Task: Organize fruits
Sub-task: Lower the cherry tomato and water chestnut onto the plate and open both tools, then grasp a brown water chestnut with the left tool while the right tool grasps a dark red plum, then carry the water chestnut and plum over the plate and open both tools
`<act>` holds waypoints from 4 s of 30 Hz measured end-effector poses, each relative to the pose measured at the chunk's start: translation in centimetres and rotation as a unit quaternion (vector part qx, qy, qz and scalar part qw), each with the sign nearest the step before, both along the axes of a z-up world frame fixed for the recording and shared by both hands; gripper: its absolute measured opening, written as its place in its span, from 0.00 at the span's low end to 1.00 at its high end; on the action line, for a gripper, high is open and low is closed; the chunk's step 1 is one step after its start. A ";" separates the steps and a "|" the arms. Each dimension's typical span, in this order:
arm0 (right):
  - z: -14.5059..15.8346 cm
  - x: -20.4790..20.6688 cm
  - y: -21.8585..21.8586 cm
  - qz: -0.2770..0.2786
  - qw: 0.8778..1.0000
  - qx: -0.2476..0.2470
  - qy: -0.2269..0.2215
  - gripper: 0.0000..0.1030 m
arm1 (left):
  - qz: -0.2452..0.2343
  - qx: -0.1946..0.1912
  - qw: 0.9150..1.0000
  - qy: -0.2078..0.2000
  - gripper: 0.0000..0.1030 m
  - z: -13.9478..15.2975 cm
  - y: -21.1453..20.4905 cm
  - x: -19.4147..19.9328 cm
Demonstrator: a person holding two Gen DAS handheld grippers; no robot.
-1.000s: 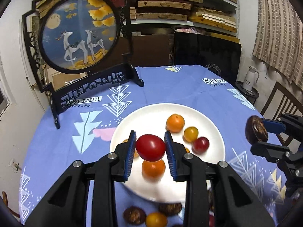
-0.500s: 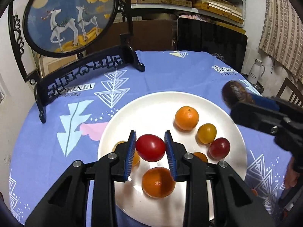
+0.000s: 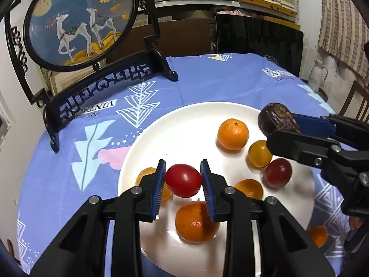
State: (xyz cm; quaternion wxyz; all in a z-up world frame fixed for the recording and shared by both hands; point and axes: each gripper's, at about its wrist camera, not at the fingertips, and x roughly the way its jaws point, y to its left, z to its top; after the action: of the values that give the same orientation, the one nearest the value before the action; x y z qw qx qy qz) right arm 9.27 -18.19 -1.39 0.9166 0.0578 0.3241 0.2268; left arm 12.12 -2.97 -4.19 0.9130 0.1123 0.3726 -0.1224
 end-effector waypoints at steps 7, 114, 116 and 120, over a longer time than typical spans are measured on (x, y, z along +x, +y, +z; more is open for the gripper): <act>-0.6 0.1 -1.0 -0.049 0.999 -0.016 -0.017 0.74 | 0.016 -0.005 1.000 0.000 0.46 0.0 0.7 0.3; 6.6 -4.1 -0.8 0.006 0.997 -0.012 -0.080 0.38 | 0.002 -0.068 0.997 -0.021 0.40 4.7 1.5 -1.7; 5.9 -3.2 -0.3 0.008 0.997 -0.011 -0.078 0.38 | 0.005 -0.070 0.997 -0.015 0.40 3.6 1.5 -1.2; 3.9 -2.5 -0.2 0.016 0.997 0.018 -0.068 0.38 | 0.010 -0.050 0.999 -0.002 0.40 2.0 1.5 -0.6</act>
State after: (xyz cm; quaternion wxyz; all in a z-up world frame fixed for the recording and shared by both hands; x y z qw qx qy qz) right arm 6.81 -18.40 2.54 0.9317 0.0539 0.2574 0.2504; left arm 11.57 -1.45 -2.17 0.9195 0.0631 0.3652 -0.1310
